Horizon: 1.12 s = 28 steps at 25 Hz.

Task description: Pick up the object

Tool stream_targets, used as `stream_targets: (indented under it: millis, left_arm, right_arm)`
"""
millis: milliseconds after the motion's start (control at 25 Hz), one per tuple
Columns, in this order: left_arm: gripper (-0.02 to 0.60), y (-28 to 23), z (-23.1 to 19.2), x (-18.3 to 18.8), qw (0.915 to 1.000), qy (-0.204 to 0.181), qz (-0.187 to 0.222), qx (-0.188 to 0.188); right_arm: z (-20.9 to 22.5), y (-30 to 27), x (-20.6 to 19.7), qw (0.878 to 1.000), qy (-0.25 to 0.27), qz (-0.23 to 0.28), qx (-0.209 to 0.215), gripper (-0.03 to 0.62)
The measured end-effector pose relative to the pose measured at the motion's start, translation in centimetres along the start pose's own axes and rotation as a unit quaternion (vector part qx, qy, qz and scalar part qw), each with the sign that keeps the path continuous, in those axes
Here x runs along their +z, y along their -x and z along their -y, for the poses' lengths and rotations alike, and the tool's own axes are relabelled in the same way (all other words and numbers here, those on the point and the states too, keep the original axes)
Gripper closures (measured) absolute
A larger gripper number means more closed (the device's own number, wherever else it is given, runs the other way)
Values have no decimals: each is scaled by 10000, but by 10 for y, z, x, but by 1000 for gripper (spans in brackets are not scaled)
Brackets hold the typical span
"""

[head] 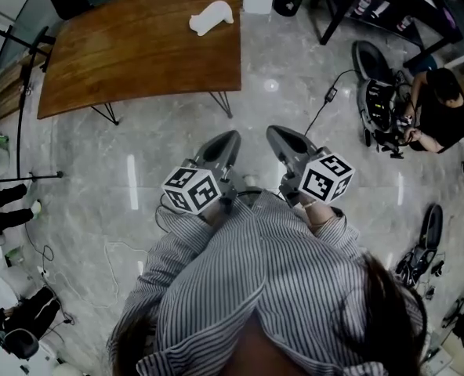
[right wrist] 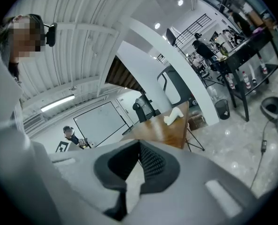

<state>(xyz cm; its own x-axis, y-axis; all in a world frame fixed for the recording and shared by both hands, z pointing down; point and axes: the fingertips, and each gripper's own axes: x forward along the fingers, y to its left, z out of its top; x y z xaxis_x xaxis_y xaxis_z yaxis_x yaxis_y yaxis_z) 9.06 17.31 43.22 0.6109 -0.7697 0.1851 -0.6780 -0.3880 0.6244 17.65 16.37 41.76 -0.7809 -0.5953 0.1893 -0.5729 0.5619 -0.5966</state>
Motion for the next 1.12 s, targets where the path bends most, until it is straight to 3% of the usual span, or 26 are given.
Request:
stream_targets:
  millis: [280, 600, 1120]
  left_arm:
    - [577, -22, -31, 21, 9999, 85, 82, 81]
    - [577, -78, -99, 93, 9998, -173, -83, -67]
    - [577, -135, -225, 205, 9977, -154, -598, -264]
  right_arm:
    - [19, -39, 10, 9998, 114, -143, -38, 591]
    - [60, -130, 61, 9994, 118, 53, -309, 591]
    - [121, -295, 121, 9925, -659, 234, -1006, 576]
